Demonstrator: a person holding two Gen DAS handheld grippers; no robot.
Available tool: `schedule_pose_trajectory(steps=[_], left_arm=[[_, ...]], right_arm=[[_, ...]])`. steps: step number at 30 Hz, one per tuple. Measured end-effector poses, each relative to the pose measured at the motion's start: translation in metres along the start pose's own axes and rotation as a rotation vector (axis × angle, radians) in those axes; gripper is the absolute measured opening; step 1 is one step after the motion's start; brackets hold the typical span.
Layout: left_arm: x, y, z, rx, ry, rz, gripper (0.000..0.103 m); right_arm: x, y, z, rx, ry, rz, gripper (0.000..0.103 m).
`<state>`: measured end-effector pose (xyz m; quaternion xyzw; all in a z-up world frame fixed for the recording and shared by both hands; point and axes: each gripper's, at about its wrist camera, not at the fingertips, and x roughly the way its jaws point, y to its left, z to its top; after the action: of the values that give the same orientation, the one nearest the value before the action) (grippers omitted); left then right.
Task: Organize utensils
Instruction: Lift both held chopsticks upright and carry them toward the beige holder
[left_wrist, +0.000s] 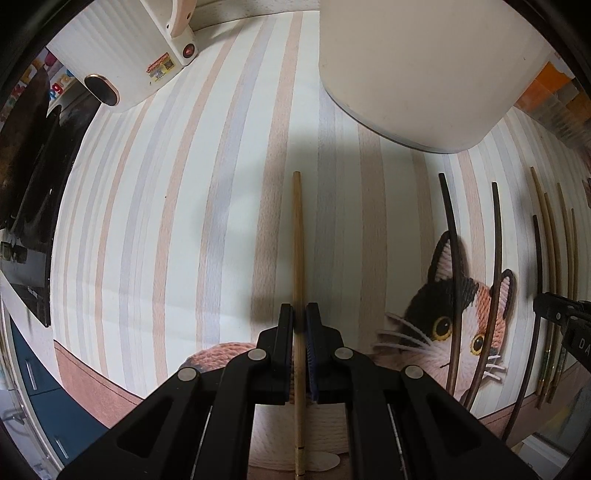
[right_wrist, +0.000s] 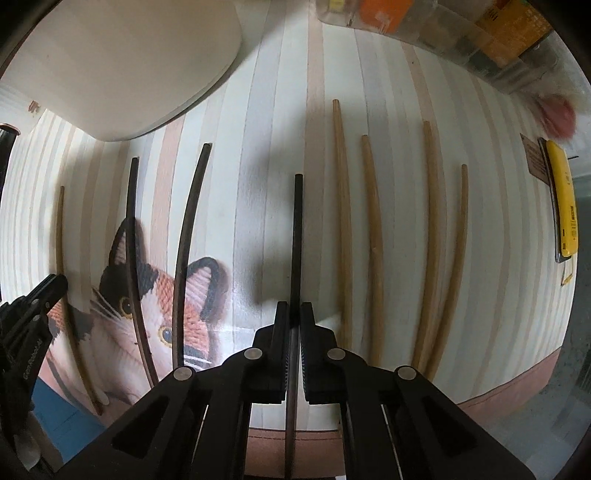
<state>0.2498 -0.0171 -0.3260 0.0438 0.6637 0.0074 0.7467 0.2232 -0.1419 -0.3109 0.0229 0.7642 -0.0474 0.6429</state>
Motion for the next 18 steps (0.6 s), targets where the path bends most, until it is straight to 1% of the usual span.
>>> schedule_pose_trajectory(steps=[2,3,5,7,10,14,16,18], left_arm=[[0.000,0.002,0.002,-0.002,0.003,-0.004,0.005],[0.000,0.003,0.002,-0.006,0.004,-0.007,0.005],[0.002,0.005,0.004,-0.003,0.004,-0.007,0.005],[0.002,0.003,0.006,0.009,0.010,0.001,0.005],[0.002,-0.003,0.010,0.041,-0.005,0.013,0.005],[-0.001,-0.007,0.012,0.031,-0.013,0.020,0.004],[-0.015,-0.007,0.010,0.027,-0.050,0.023,0.004],[-0.033,-0.005,0.009,0.016,-0.090,0.006,0.004]], right_arm=[[0.001,0.002,-0.005,0.001,0.014,0.000,0.006],[0.001,-0.004,-0.005,-0.002,0.020,-0.004,0.006],[0.002,-0.005,-0.001,-0.012,0.035,-0.015,0.007],[0.005,-0.004,0.010,-0.006,0.049,-0.011,0.007],[0.006,-0.006,0.017,-0.010,0.063,0.000,0.007],[0.002,-0.009,0.019,0.005,0.032,-0.001,0.006],[-0.004,-0.016,0.023,0.034,0.002,0.015,0.005],[-0.012,-0.024,0.025,0.060,-0.041,0.021,0.005]])
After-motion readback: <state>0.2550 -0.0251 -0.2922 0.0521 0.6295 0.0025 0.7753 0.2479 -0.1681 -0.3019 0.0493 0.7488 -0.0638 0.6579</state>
